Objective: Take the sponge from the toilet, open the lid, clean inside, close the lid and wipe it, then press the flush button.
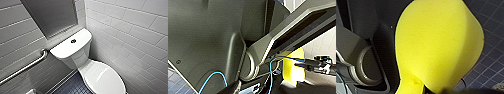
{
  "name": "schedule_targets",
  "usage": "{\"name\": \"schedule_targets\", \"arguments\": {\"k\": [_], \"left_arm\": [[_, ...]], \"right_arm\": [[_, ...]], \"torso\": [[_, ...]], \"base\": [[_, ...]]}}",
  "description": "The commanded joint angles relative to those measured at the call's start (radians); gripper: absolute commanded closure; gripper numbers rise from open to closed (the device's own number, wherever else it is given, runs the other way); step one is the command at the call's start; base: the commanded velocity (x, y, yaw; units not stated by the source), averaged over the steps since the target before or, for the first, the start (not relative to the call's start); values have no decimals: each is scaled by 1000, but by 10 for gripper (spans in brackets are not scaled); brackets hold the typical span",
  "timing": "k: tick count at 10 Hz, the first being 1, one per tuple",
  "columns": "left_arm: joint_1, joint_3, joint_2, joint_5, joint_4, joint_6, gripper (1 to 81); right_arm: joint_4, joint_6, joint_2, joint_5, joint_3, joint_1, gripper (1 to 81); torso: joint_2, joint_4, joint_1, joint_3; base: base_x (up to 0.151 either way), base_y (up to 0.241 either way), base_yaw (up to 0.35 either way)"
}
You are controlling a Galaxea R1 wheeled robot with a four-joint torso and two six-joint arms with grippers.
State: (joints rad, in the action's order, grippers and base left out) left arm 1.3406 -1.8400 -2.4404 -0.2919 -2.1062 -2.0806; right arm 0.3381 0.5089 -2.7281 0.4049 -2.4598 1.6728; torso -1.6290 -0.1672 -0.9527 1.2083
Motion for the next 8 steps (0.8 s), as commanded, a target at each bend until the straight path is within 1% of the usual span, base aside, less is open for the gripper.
{"name": "schedule_targets", "arguments": {"k": [1,2,3,4,5,6,7,8], "left_arm": [[12,16,26,7,-32,2,10],[16,16,17,8,-49,2,10],[28,16,4,16,-67,2,10],[50,-3,-14,17,-84,2,10],[73,-54,-46,17,-100,2,10],[97,-109,-80,19,-112,2,10],[117,-157,-115,23,-141,2,10],[136,-186,-144,62,-163,4,10]], "right_arm": [[-640,-536,176,-109,307,-18,811],[-731,-596,223,-110,402,-44,811],[-781,-606,273,-131,480,-79,811],[-795,-607,329,-170,581,-105,811],[-788,-603,379,-164,685,-113,811],[-794,-600,407,-163,737,-130,811],[-797,-595,420,-161,753,-155,811],[-788,-595,431,-163,788,-167,811]], "torso": [[0,0,0,0],[0,0,0,0],[0,0,0,0],[0,0,0,0],[0,0,0,0],[0,0,0,0],[0,0,0,0],[0,0,0,0]], "base": [[0,0,0],[0,0,0],[0,0,0],[0,0,0],[0,0,0],[0,0,0],[0,0,0],[0,0,0]]}}
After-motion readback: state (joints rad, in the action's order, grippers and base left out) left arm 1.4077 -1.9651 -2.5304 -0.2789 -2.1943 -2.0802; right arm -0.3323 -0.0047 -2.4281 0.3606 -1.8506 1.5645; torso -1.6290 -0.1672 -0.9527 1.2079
